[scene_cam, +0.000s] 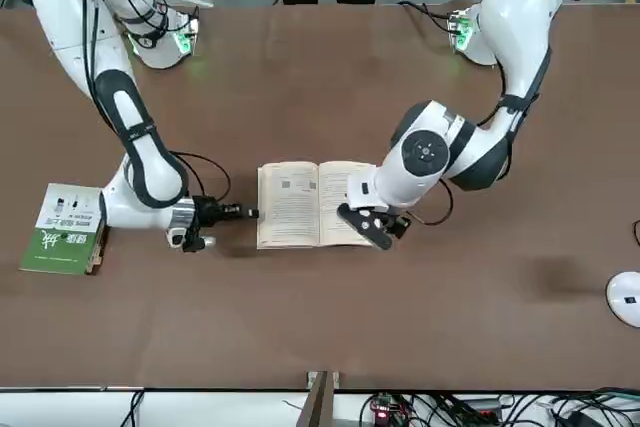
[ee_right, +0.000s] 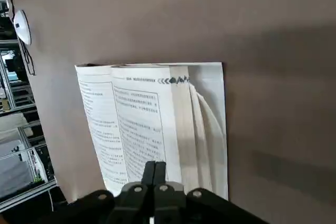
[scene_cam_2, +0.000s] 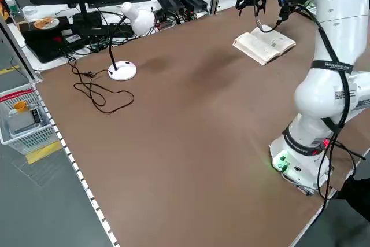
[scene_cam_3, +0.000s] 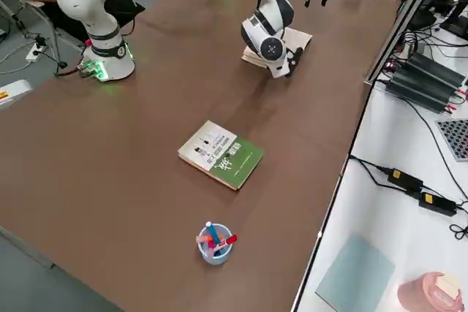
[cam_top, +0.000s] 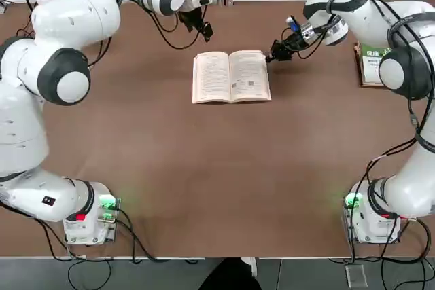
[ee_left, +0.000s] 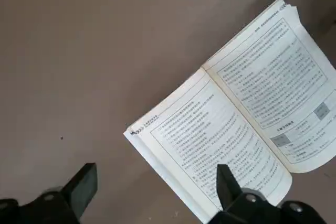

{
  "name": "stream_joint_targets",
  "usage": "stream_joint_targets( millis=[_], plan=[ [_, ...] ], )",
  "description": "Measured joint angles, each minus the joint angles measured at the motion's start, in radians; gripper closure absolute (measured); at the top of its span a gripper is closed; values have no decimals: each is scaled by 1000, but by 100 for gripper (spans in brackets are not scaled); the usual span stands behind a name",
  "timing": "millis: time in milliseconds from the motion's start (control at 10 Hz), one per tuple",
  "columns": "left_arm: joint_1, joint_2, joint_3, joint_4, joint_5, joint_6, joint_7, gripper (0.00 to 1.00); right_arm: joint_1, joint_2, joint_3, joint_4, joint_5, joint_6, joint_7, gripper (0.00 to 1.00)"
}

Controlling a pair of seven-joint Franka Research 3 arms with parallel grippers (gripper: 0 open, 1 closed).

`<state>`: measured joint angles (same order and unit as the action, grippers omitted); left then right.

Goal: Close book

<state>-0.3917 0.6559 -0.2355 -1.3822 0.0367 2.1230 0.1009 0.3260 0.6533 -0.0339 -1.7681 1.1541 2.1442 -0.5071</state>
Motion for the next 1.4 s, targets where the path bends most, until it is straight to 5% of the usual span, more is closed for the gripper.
stream_joint_targets(
  millis=[1400],
  plan=[
    [-5,31,0,0,0,34,0,0,45,13,-3,-55,42,65,-67,99]
  ],
)
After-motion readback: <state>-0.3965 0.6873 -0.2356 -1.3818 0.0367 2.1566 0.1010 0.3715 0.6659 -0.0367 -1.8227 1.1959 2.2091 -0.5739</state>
